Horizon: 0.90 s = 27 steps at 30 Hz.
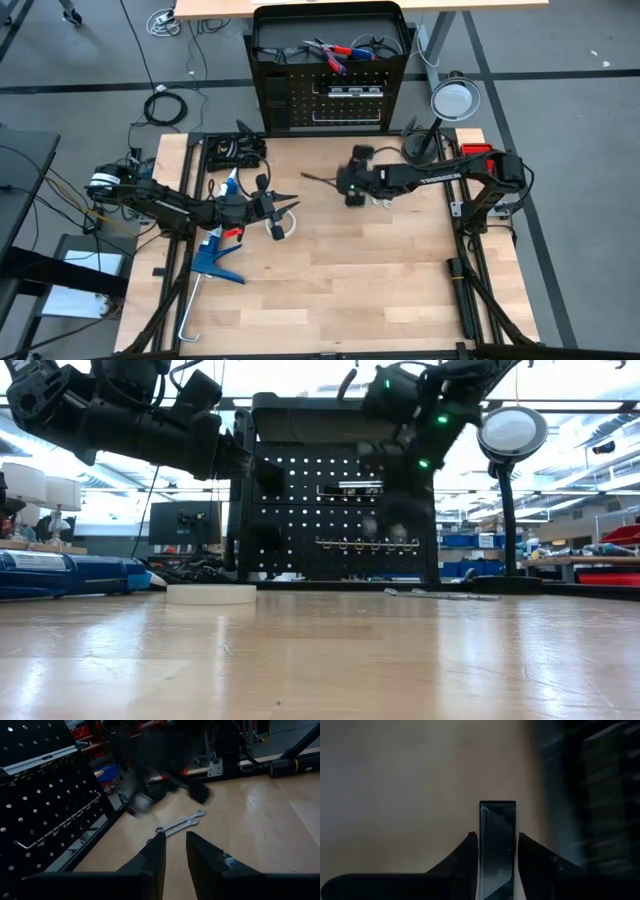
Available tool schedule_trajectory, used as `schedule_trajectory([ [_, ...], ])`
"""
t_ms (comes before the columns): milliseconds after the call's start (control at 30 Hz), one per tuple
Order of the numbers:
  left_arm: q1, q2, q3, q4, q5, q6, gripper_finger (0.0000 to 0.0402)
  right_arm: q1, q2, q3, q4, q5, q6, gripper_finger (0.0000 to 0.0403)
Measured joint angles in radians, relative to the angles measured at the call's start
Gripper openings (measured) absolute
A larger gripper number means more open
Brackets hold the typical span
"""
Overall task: Hang tools onto peg board
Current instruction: Put the black power balance handle on the peg board
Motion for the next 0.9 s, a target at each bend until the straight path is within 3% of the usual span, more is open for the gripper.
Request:
schedule_trajectory([
  [67,0.000,0.000,0.000,0.001,0.000,-0.002,0.0078,-0.017,-0.006,0.004,0.151,0.119,-0.204,0.0112],
  [133,0.000,0.000,0.000,0.001,0.000,-0.002,0.0078,-0.047,-0.004,0.003,0.302,0.158,-0.407,0.0112],
  [300,0.000,0.000,0.000,0.001,0.000,-0.002,0.0078,-0.160,-0.004,0.003,0.682,0.138,-0.802,0.0122],
  [400,0.000,0.000,0.000,-0.001,0.000,-0.002,0.0078,-0.228,-0.004,0.003,0.822,0.092,-0.947,0.0130],
  [567,0.000,0.000,0.000,-0.021,0.000,0.030,0.0078,-0.317,-0.004,0.004,0.914,0.018,-1.032,0.0125],
  [900,0.000,0.000,0.000,-0.021,-0.010,0.060,0.0078,-0.441,-0.004,0.003,0.919,-0.010,-0.958,0.0142],
])
